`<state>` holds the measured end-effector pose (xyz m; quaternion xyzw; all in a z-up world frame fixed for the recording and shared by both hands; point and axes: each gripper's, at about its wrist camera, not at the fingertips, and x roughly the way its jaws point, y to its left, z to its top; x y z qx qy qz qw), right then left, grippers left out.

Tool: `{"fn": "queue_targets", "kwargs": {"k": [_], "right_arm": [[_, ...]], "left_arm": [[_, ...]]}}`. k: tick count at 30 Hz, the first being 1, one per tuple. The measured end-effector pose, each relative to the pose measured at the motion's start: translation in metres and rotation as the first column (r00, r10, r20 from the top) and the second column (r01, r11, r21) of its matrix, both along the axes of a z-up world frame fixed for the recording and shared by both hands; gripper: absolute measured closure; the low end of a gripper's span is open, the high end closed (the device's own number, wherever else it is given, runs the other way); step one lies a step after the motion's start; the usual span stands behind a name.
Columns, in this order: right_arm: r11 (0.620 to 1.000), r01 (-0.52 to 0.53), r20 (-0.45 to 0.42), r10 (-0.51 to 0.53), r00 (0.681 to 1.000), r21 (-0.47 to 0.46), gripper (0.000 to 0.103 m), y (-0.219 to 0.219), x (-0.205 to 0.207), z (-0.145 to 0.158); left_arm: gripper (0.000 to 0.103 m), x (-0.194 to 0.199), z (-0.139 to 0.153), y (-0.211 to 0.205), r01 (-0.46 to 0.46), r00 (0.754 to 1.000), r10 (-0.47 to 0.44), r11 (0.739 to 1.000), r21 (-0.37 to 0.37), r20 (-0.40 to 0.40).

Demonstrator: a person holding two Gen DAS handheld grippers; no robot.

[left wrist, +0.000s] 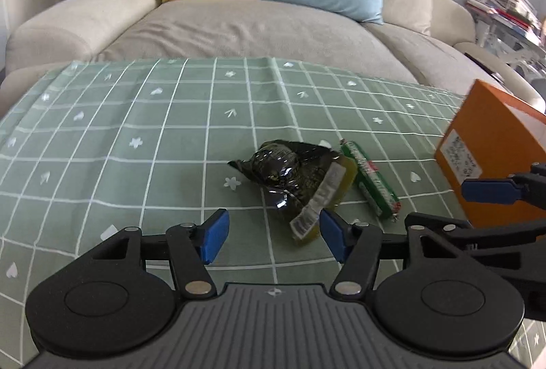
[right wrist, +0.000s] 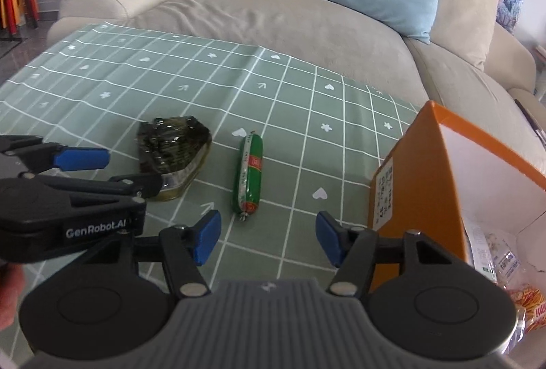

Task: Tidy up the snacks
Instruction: 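Lower the left tool onto the dark seaweed pack while the right tool reaches the green sausage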

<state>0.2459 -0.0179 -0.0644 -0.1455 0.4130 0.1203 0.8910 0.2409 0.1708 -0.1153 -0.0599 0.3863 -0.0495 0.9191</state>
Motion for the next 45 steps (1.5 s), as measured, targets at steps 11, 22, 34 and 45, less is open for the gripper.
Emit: {"fn": "queue_targets", "kwargs": {"k": [11, 22, 34, 45], "right_arm": [[0.998, 0.047, -0.030, -0.046, 0.998, 0.038, 0.049, 0.007, 0.033, -0.026], [0.994, 0.031, -0.110, -0.020, 0.994, 0.104, 0.086, 0.012, 0.044, -0.035], [0.995, -0.097, -0.002, 0.097, 0.995, -0.020, 0.060, 0.018, 0.030, -0.027], [0.986, -0.164, -0.002, 0.164, 0.986, -0.027, 0.083, 0.026, 0.036, -0.036]], "left_arm": [[0.035, 0.008, -0.008, 0.021, -0.092, 0.996, 0.090, 0.985, -0.148, -0.022], [0.038, 0.007, -0.009, 0.005, -0.045, 0.999, 0.045, 0.998, -0.038, 0.012], [0.040, 0.009, -0.010, 0.012, -0.071, 0.997, 0.072, 0.993, -0.090, 0.017], [0.093, 0.008, -0.010, 0.007, -0.002, 0.999, 0.009, 0.992, -0.129, 0.052]]}}
